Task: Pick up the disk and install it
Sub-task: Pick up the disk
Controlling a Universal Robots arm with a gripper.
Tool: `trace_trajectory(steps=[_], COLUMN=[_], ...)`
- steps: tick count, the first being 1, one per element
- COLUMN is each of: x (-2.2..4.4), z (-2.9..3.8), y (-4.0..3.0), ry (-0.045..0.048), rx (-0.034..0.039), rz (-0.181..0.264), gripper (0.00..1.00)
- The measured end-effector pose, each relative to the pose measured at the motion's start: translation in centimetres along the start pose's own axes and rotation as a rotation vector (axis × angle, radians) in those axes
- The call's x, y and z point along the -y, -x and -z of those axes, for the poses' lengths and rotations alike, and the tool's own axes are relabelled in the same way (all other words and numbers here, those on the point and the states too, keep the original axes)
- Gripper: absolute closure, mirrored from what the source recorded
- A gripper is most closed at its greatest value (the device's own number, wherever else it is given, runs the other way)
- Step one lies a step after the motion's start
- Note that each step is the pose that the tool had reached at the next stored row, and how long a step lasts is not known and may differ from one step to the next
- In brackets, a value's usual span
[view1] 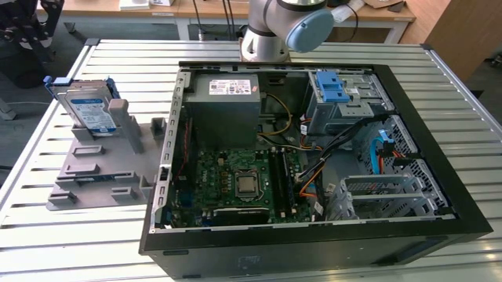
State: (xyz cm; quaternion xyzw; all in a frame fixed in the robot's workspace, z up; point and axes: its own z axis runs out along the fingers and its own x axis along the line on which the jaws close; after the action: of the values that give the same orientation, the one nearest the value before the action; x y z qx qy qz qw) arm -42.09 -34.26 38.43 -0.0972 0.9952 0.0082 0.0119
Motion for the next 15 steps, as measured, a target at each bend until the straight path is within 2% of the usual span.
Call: trace_trajectory(steps=[5, 15], x=[0.00, 0.00], z=[0.00, 0.00], y=[0.00, 0.00], ry=[0.0002, 0.0037], rx=[-0.0002, -0.0021], rz=[0.011, 0.146], gripper=[0.89, 0.89])
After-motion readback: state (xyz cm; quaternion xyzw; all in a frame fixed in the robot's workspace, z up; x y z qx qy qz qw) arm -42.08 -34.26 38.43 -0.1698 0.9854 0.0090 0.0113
